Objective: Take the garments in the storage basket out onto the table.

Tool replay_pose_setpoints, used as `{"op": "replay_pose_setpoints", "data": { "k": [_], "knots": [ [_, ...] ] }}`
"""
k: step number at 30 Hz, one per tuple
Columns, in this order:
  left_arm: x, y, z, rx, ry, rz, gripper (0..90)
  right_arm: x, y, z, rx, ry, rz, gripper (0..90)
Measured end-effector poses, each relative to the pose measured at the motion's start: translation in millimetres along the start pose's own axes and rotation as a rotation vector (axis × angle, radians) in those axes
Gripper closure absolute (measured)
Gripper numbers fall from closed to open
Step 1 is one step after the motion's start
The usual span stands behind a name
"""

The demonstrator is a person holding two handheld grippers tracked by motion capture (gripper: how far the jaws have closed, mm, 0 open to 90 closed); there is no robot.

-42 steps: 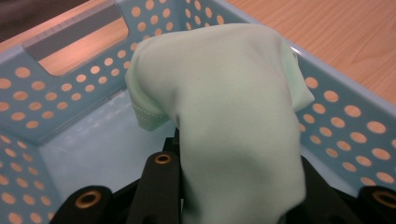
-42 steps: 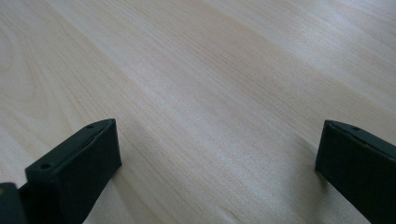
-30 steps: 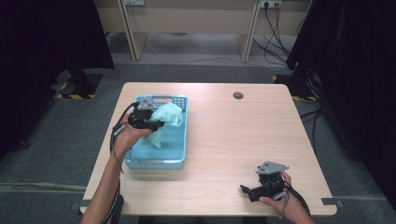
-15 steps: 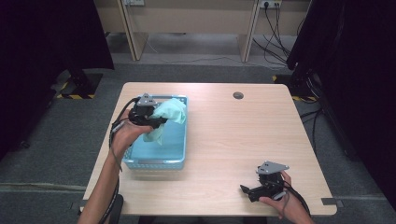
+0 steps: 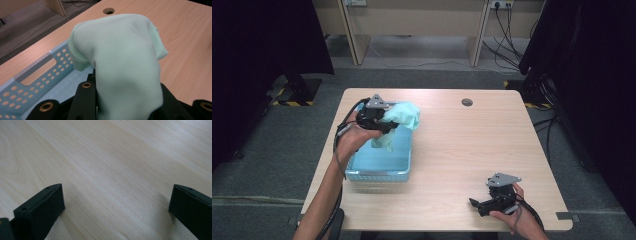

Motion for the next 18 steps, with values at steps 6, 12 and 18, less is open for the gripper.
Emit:
{"op": "replay_pose_setpoints", "data": {
  "k": [6,12,18],
  "knots": [
    [1.1,11.0,-10.8,0.008,0.01,0.044,71.5,0.1,0.1,-0.1,-0.001,0.001,0.001,0.3],
    [5.7,18.9,-18.7,0.023,0.006,0.066,71.4,0.0,0.0,0.0,0.0,0.0,0.0,0.3],
    [12.2,26.0,-27.1,0.037,-0.003,0.085,71.4,-0.1,0.2,0.0,-0.001,-0.001,0.0,0.3]
  ]
}}
Point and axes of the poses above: each handheld gripper's, and its own axes: x roughly forward along the jaws, z roughly out of its underside, y roughly to its right, the point moved 8 cm from there along x, roughly forward along the jaws, and after that the axes turned 2 degrees about z, right-handed, at the moved point
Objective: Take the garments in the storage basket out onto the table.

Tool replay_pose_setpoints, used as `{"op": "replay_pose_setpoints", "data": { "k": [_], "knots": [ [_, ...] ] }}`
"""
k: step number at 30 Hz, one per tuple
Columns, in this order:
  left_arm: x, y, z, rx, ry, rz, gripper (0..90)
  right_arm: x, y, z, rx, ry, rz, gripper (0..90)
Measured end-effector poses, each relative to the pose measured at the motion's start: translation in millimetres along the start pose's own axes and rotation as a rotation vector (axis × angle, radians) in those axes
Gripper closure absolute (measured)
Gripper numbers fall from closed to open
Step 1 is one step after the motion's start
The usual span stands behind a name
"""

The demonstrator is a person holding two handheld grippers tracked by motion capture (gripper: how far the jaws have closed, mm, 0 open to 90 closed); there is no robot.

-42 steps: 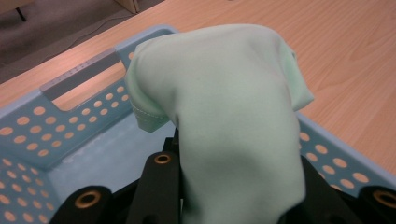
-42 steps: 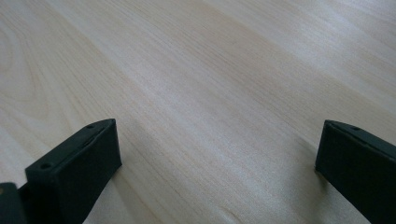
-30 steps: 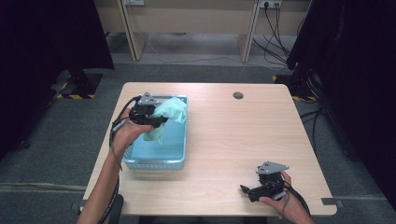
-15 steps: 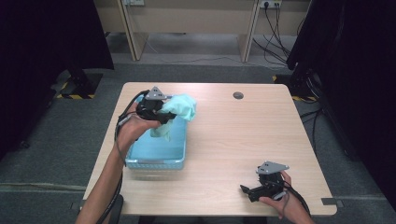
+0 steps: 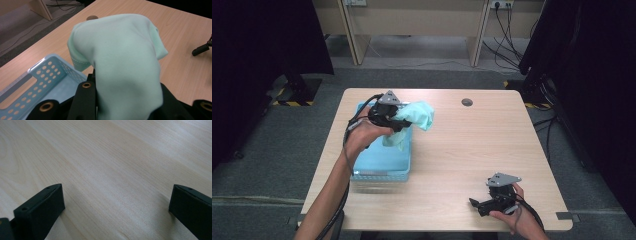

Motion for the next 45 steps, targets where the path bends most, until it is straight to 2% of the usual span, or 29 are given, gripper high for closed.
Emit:
{"op": "replay_pose_setpoints", "data": {
  "k": [9,23,36,39,42,43,45],
  "knots": [
    [13.4,13.0,-16.6,0.021,-0.007,0.031,71.3,0.0,0.0,0.0,0.0,0.0,0.0,0.3],
    [50.6,37.1,-34.4,0.049,-0.036,0.09,70.9,0.0,0.0,0.0,0.0,0.0,0.0,0.3],
    [87.5,48.3,-33.3,0.038,-0.067,0.118,70.6,0.0,0.0,0.0,0.0,0.0,0.0,0.3],
    [95.0,45.9,-30.7,0.04,-0.086,0.103,70.6,-0.1,0.0,0.1,-0.001,-0.001,0.0,0.3],
    [102.7,44.1,-26.8,0.027,-0.096,0.105,70.6,-0.1,0.0,0.1,0.0,-0.001,0.0,0.3],
    [109.8,43.6,-23.6,0.019,-0.101,0.103,70.6,-0.1,0.0,0.1,0.0,-0.001,0.0,0.3],
    [109.8,43.6,-23.6,0.019,-0.101,0.103,70.6,-0.1,-0.1,0.1,0.001,-0.001,-0.001,0.3]
  ]
}}
Point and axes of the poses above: each handheld gripper's, and its own axes: x roughly forward along the jaws, z roughly out of its underside, y roughly to its right, the point moved 8 cm from there along x, roughly forward along the jaws, and after that the axes turned 2 degrees about z, right-handed, at the moved point
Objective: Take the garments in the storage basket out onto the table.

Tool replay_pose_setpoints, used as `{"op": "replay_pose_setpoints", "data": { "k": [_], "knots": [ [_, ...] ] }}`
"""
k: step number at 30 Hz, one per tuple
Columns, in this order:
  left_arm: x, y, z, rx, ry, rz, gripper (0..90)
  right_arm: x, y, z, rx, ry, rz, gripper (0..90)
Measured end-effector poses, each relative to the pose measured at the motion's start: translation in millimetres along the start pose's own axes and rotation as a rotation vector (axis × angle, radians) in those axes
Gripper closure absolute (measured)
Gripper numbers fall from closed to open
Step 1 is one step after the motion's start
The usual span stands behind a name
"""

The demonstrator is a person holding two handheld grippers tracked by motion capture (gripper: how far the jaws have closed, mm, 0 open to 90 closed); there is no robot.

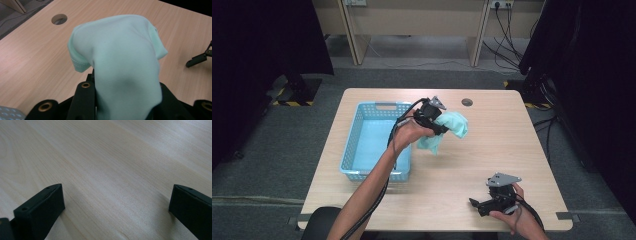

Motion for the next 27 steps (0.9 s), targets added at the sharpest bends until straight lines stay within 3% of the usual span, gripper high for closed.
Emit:
{"op": "replay_pose_setpoints", "data": {
  "k": [1,5,14,23,27],
  "knots": [
    [10.5,2.1,-2.2,0.002,-0.01,0.006,70.6,0.0,0.0,0.0,0.0,0.0,0.0,0.3],
    [10.5,2.1,-2.2,0.002,-0.01,0.006,70.4,0.0,0.1,0.0,-0.001,0.0,0.0,0.3],
    [34.1,11.9,-6.3,0.022,-0.035,0.017,69.9,0.0,0.1,0.0,-0.001,0.001,0.0,0.3],
    [50.3,13.0,-1.6,0.006,-0.052,0.016,69.2,0.1,0.1,-0.1,-0.001,0.001,0.001,0.3],
    [58.9,10.7,2.3,0.012,-0.08,-0.011,69.2,0.2,0.1,-0.1,-0.001,0.002,0.001,0.3]
  ]
}}
Point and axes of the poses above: each handheld gripper's, and its own axes: x roughly forward along the jaws, z roughly out of its underside, y roughly to its right, the point moved 8 cm from there along x, roughly forward along the jaws, and after that the axes turned 2 degrees about z, right-handed, at the moved point
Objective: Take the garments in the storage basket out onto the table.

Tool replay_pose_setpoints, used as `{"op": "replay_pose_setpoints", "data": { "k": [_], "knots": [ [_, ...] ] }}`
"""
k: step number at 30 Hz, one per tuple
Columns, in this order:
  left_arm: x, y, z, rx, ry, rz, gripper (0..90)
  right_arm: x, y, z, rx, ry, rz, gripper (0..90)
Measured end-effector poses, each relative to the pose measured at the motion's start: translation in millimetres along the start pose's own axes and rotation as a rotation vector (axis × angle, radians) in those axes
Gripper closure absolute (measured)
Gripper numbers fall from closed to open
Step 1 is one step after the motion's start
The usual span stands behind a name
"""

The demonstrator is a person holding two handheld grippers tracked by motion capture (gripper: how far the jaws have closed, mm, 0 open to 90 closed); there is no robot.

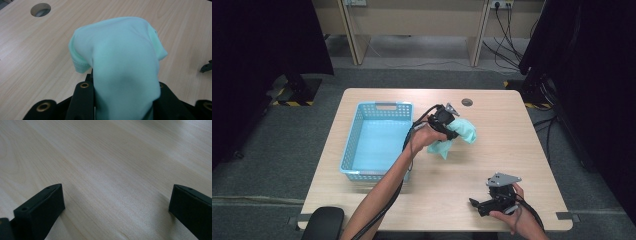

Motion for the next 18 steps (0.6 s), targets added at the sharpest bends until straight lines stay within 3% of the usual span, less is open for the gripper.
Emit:
{"op": "replay_pose_setpoints", "data": {
  "k": [6,11,18],
  "knots": [
    [11.5,-1.2,7.1,0.007,-0.037,-0.022,68.6,0.0,0.0,0.0,0.0,0.0,0.0,0.3],
    [23.4,1.6,13.8,0.01,-0.069,-0.012,67.7,0.0,0.0,0.0,0.0,0.0,0.0,0.3],
    [37.6,2.0,20.2,0.019,-0.116,-0.02,59.5,0.0,-0.1,0.0,0.0,0.0,0.0,0.3]
  ]
}}
Point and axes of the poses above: each handheld gripper's, and its own axes: x roughly forward along the jaws, z roughly out of its underside, y roughly to its right, the point moved 8 cm from there along x, roughly forward along the jaws, and after that the axes turned 2 degrees about z, right-handed, at the moved point
